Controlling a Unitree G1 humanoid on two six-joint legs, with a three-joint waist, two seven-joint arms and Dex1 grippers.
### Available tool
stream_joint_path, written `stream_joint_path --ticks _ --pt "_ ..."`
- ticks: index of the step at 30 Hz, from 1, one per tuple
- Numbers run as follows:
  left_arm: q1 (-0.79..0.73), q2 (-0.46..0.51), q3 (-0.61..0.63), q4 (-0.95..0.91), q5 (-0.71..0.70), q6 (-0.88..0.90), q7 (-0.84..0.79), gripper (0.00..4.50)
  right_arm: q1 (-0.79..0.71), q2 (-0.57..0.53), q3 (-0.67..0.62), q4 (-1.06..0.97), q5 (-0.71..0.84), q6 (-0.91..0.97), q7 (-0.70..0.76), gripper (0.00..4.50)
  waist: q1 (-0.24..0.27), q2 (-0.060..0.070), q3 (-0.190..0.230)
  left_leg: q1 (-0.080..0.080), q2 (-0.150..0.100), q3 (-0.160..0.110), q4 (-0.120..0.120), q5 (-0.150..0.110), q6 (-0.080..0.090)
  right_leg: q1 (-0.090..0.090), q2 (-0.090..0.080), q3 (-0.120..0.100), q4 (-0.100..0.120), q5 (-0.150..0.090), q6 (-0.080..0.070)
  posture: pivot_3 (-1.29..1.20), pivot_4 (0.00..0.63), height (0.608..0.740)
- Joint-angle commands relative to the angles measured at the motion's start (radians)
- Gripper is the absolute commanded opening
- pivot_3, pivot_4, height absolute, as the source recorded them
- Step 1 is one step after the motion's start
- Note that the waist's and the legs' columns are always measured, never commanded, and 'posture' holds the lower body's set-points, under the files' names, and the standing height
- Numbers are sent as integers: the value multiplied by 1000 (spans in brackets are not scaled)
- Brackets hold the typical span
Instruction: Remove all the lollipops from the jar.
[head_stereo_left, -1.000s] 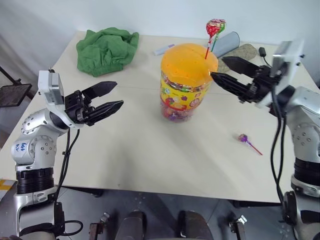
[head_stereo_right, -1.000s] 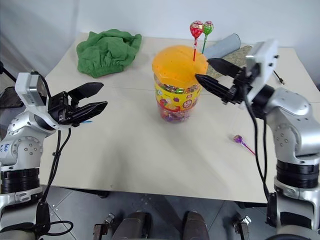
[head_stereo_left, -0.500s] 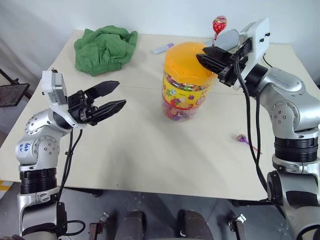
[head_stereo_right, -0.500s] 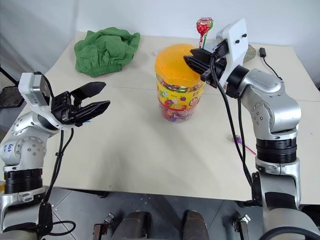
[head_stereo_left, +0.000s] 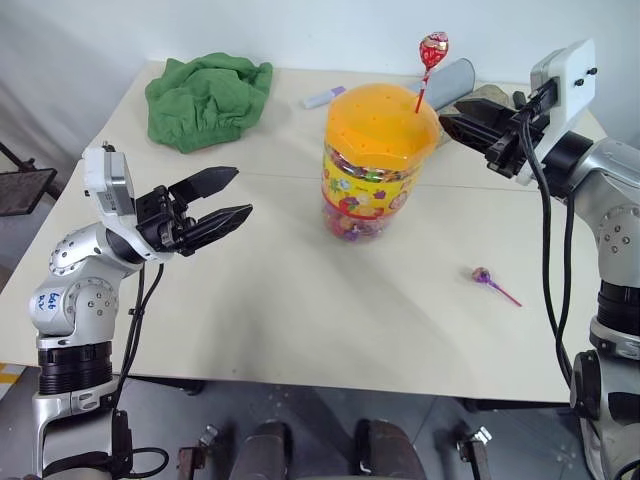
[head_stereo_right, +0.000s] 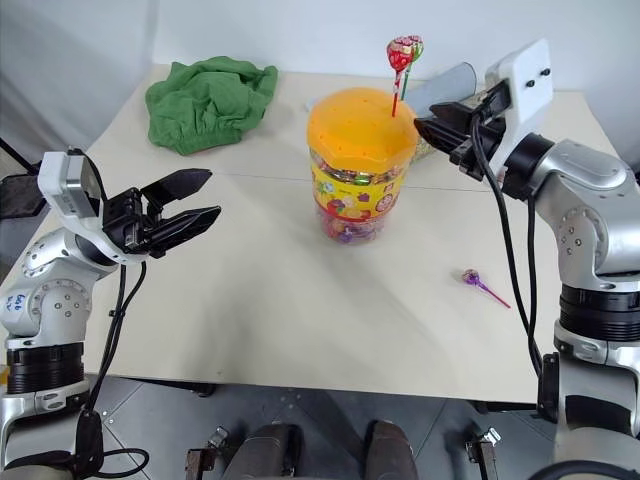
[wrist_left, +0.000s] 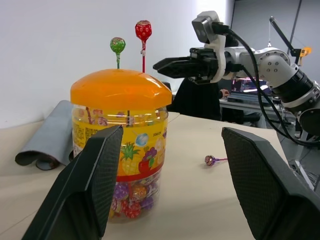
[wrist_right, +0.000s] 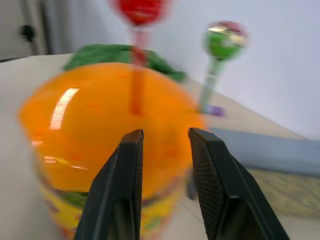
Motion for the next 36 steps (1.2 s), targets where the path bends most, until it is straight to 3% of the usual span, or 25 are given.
stream_joint_path --ticks 1,13,16,19,25,30,36 --pt "-9 -5 9 -41 -11 -21 -1 3368 -45 30 13 -7 2 -12 2 1459 -6 0 0 0 0 0 0 0 0 0 0 0 0 0 0 0 150 740" --pt "-51 -38 -3 -39 -16 -23 17 3368 -147 135 47 102 -44 -87 -1 1459 -17 0 0 0 0 -2 0 0 0 0 0 0 0 0 0 0 150 740" --pt "-68 -57 -4 -34 -15 -23 28 3368 -155 152 38 112 -46 -105 3 889 -18 0 0 0 0 -1 0 0 0 0 0 0 0 0 0 0 150 740" --pt "-81 -71 -8 -26 -10 -24 38 3368 -155 161 25 112 -34 -122 14 44 -18 0 0 0 0 -1 0 0 0 0 0 0 0 0 0 0 150 740" --pt "-92 -88 -28 -7 12 -30 48 3368 -148 202 -105 69 100 -229 83 44 -18 0 0 0 0 -1 0 0 0 0 0 -1 0 0 0 0 150 740" --pt "-102 -98 -47 17 49 -80 39 3368 -49 27 -201 60 105 -124 64 44 -6 0 0 0 0 -4 0 0 0 1 0 -1 0 0 0 0 150 740" --pt "-56 -63 -131 -3 91 -115 -108 3368 320 -319 -202 74 -40 28 113 44 21 0 0 -1 -2 0 0 -1 2 2 -1 -2 -2 0 0 0 150 740"
